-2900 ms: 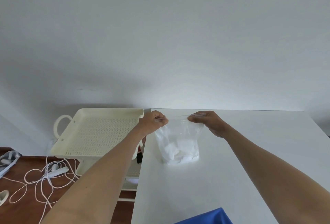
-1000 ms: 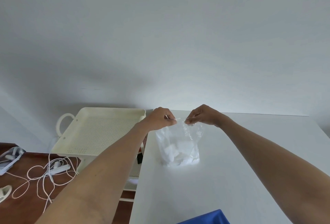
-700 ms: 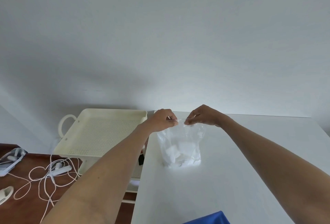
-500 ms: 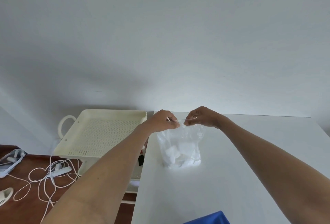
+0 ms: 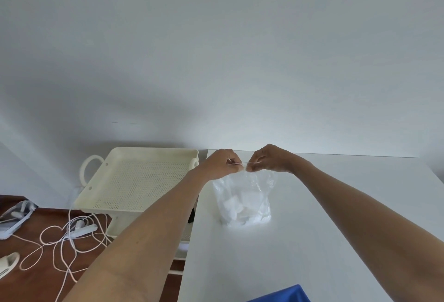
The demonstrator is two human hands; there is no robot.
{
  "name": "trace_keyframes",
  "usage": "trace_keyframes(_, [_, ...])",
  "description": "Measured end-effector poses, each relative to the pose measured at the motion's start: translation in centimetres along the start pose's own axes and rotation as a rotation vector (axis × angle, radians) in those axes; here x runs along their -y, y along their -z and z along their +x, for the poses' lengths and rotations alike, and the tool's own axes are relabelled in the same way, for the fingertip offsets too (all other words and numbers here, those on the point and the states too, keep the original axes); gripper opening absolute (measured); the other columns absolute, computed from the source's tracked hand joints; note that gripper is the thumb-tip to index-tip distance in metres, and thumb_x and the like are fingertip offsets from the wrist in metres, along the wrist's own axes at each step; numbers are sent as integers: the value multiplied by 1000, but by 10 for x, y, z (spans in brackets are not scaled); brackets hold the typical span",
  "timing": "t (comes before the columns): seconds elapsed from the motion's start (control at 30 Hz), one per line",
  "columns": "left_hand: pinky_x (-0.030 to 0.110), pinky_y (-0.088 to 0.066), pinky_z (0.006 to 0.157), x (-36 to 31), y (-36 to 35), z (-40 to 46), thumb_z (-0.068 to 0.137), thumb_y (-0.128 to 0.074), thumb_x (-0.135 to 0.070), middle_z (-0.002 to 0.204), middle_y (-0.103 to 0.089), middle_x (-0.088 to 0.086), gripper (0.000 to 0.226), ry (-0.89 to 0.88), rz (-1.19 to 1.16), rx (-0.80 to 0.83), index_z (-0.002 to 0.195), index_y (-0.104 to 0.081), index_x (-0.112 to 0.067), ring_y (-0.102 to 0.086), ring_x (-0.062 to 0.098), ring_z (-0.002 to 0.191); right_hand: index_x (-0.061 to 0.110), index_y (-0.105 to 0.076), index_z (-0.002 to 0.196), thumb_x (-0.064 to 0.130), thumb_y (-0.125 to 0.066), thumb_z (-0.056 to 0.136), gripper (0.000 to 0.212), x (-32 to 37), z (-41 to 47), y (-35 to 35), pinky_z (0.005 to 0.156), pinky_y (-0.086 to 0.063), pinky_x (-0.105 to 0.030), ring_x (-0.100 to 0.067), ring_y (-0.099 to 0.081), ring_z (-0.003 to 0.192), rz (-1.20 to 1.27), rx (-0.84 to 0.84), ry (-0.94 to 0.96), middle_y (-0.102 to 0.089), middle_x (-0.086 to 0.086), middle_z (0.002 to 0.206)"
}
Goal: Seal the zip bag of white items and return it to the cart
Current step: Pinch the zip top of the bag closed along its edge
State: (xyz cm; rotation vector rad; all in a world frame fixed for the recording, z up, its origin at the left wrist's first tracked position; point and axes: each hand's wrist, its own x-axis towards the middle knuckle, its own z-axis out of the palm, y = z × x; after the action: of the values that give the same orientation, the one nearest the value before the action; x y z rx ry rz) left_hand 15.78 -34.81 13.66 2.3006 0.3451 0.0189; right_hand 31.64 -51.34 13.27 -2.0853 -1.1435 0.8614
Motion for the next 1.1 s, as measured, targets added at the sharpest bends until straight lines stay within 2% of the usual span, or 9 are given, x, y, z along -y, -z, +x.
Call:
trace_keyframes(0.13, [16, -45, 67, 0, 1, -1, 88, -75, -32, 101, -71, -6, 19, 14, -32, 6, 99, -76, -17, -60, 6, 79, 23, -83, 91, 37, -85, 82, 17, 0, -3, -1, 83, -51, -25, -14, -71, 94, 15, -22, 7, -80, 3, 95])
trace_keyframes(0.27, [15, -44, 64, -1, 0, -1, 87, -76, -31, 94, -72, -9, 19, 19, -29, 2, 99, -77, -16, -63, 7, 79, 27, -83, 86, 38, -85, 82, 12, 0, -2, -4, 79, -49, -22, -4, -68, 85, 15, -19, 0, -80, 8, 91])
trace_keyframes(0.37, [13, -42, 59, -2, -1, -1, 87, -76, -33, 76, -68, -16, 17, 32, -18, -12, 95, -75, -17, -62, 4, 73, 31, -84, 89, 40, -85, 81, 12, 0, -3, -3, 84, -49, -23, -2, -70, 90, 8, 3, -14, -81, 12, 91])
trace_keyframes(0.47, [12, -42, 55, -4, -3, 0, 90, -72, -31, 76, -70, -12, 13, 39, -8, 4, 93, -71, -19, -59, 3, 68, 31, -84, 96, 40, -85, 81, 18, -3, -5, 0, 90, -49, -22, 5, -71, 97, 42, 33, -30, -81, 17, 97])
trace_keyframes(0.6, [21, -44, 59, -7, -7, 4, 95, -61, -29, 89, -72, -3, 16, 69, 60, 58, 96, -67, -15, -57, 9, 69, 29, -84, 98, 39, -86, 78, 22, -5, -5, 0, 101, -50, -27, 0, -71, 108, 77, 18, -48, -81, 17, 102])
trace_keyframes(0.7, [27, -46, 68, -7, -7, 7, 96, -61, -27, 94, -71, 1, 17, 46, 80, 60, 97, -68, -11, -58, 14, 79, 31, -84, 93, 43, -86, 79, 19, -4, -5, -1, 89, -51, -24, 1, -72, 95, 49, -8, -30, -81, 12, 94])
trace_keyframes(0.8, [28, -47, 79, -5, -1, 4, 91, -72, -26, 94, -66, -4, 16, 7, 52, 28, 96, -71, -11, -58, 12, 83, 28, -83, 89, 42, -84, 83, 15, -3, -5, -2, 79, -49, -24, 0, -68, 80, 12, -42, 10, -80, 6, 88])
trace_keyframes(0.97, [20, -46, 74, 5, 15, -3, 90, -73, -23, 98, -70, 0, 14, 0, 95, -14, 95, -75, -10, -61, 12, 82, 22, -81, 87, 32, -83, 85, 11, -3, -7, 0, 80, -49, -28, -10, -67, 86, 33, -117, -15, -77, 7, 87])
trace_keyframes(1.1, [25, -47, 74, 6, 11, -7, 93, -70, -19, 91, -68, 3, 15, 0, 173, -89, 93, -76, -5, -60, 15, 83, 26, -77, 88, 36, -78, 90, 10, 4, -5, -7, 79, -49, -27, -10, -68, 83, -24, -60, 18, -77, 7, 88])
